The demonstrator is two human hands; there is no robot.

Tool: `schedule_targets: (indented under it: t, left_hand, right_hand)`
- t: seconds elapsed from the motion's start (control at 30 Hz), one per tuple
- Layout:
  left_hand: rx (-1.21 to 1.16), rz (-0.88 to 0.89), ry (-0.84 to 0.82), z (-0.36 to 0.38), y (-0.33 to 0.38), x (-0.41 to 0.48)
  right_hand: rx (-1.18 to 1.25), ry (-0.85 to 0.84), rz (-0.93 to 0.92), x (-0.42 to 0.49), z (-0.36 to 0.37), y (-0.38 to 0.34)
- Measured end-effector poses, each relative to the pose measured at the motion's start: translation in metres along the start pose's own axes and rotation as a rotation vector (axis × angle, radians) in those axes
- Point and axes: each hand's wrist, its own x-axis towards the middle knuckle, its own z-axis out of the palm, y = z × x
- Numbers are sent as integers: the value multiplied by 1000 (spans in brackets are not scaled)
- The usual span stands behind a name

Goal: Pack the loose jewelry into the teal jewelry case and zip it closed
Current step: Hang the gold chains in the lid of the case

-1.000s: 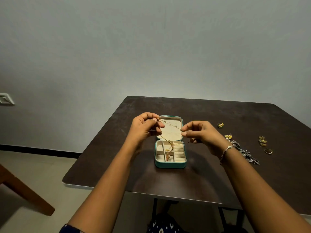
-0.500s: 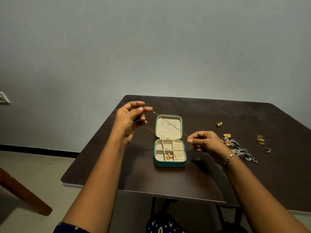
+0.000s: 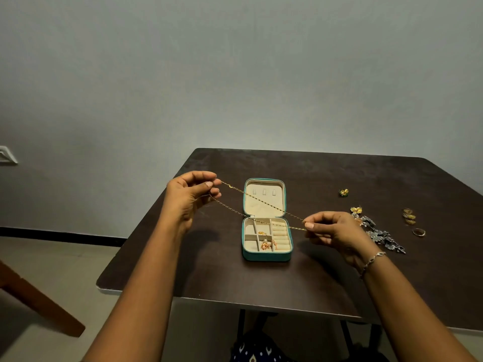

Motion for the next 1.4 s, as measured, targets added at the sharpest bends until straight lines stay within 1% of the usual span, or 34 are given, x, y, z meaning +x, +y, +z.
schedule_targets:
  t: [0.07,0.27,0.4,0.47,0.73,0.83,0.9,1.03,1.1,1.2,1.27,1.33,1.4]
  left_hand:
    - [71,13,6,0,-1,-1]
    - [463,135,64,4,-11,1]
    - [590,172,88,9,-15,1]
    - [625,186,106,13,-16,-1]
    - [629,231,181,37,-23,-3]
    - [605,214,187,52,-21,-1]
    - [546,181,153,63,-19,-2]
    - [325,77,-17,84,-10,-12]
    - [286,66,-77,92,-6,-19]
    - [278,90,-148,104,1,-28]
    - [287,110,-200,112,4,-32]
    - [322,132,-251,120,5,-35]
    - [385,161,-291,127,6,-35]
  right_hand:
    - [5,19,-8,-2,-3,1]
    - [41,64,-44,-13,-11,4]
    - [72,70,-72,-20,-17,7]
    - [67,68,-77,-24,-19,9]
    - [40,87,-88,-47,-26,18]
    - [33,76,-65,-55,-30,25]
    - [27,88,-56,-59,-34,30]
    - [1,102,-34,-63,-42,40]
    - [-8,79,-19,-62,-44,42]
    - [-84,36,-22,-55,-45,40]
    - [-136,30,-63,-49,-45,37]
    - [-157,41,-158,-45,-41,28]
    - [-94,45,-281,-41,-34,14]
